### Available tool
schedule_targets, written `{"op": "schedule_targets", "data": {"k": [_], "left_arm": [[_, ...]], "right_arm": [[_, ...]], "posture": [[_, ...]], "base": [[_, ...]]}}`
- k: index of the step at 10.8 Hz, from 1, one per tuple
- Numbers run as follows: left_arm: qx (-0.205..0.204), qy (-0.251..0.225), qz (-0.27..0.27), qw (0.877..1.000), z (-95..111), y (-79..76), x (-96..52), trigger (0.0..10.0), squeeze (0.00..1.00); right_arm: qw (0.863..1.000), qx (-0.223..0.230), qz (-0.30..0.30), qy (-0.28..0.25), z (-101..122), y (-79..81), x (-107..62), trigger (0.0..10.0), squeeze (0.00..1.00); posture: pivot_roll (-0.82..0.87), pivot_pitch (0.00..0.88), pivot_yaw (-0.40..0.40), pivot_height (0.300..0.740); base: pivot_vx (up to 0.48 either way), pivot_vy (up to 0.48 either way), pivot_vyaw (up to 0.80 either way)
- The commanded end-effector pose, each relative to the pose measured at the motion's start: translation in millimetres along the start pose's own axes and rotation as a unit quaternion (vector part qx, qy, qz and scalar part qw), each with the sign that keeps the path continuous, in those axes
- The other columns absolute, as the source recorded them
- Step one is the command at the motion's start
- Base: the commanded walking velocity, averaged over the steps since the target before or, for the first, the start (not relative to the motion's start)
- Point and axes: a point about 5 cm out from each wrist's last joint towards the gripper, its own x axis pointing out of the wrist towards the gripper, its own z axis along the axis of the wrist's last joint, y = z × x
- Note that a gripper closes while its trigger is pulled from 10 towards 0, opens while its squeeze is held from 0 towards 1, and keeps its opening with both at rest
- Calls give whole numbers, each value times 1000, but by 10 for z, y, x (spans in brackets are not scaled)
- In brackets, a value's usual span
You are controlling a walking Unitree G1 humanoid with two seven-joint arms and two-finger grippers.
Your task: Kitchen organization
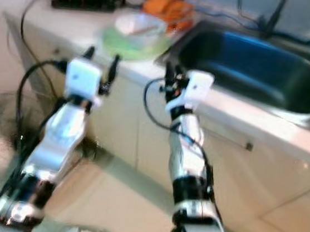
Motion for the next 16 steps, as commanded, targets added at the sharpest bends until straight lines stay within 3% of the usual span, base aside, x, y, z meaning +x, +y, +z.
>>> {"op": "schedule_targets", "data": {"k": [1,16], "left_arm": [[3,-2,4,1000,18,11,22,10000,0],[14,-13,8,1000,57,6,13,10000,0]], "right_arm": [[1000,0,-5,-2,29,-23,23,10000,0],[1000,5,1,-7,26,8,29,10000,0]], "posture": [[95,104,11,740],[100,105,8,740]], "base": [[356,0,-800],[356,0,-29]]}}
